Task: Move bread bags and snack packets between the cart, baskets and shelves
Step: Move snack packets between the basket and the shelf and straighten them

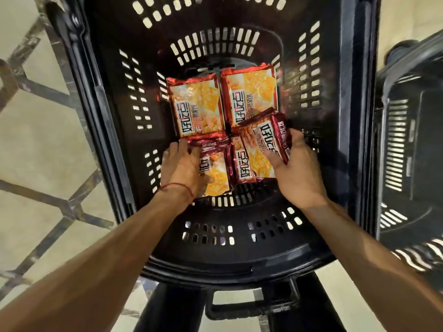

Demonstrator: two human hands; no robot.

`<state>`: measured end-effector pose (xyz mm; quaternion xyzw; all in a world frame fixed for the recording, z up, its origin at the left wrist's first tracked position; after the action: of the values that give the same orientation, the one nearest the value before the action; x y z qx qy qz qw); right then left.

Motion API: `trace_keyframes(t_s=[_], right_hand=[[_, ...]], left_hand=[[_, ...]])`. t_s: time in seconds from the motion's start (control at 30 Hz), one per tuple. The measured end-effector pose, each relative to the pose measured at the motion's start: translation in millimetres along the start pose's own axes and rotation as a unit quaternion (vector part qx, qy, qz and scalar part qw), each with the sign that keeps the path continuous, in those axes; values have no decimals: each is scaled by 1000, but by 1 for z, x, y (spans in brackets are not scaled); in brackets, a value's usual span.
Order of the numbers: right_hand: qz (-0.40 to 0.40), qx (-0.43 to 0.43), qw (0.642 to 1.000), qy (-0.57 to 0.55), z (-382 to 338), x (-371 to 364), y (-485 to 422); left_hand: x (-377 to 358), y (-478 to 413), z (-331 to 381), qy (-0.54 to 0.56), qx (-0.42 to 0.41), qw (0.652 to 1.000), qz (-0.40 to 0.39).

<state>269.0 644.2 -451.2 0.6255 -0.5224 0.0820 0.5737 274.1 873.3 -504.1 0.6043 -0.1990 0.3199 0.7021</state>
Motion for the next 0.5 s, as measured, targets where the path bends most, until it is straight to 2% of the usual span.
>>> trace_keyframes(t_s=[0.1,0.2,0.37,0.5], right_hand=[[-2,-14,1000,-18,-2,3,0],[2,-16,1000,-20,-3,8,6],[-5,-26,1000,-16,-7,27,35],[-14,-36,999,-31,-14,60,76]], left_hand=[[2,3,1,58,18,998,-11],[14,14,2,175,20,984,6],[38,55,7,350,51,933,65],[66,97,16,425,90,898,69]])
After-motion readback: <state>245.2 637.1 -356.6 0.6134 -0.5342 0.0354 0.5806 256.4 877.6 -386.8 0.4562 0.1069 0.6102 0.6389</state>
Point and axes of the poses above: each hand's wrist, its own y-axis away from the middle knuckle, its own x-axis out of the back of the hand, z = x × y, the point moved 1 cm from there along -y, towards the middle knuckle, and after that the axes turned 15 degrees about y, right-handed, at the moved point
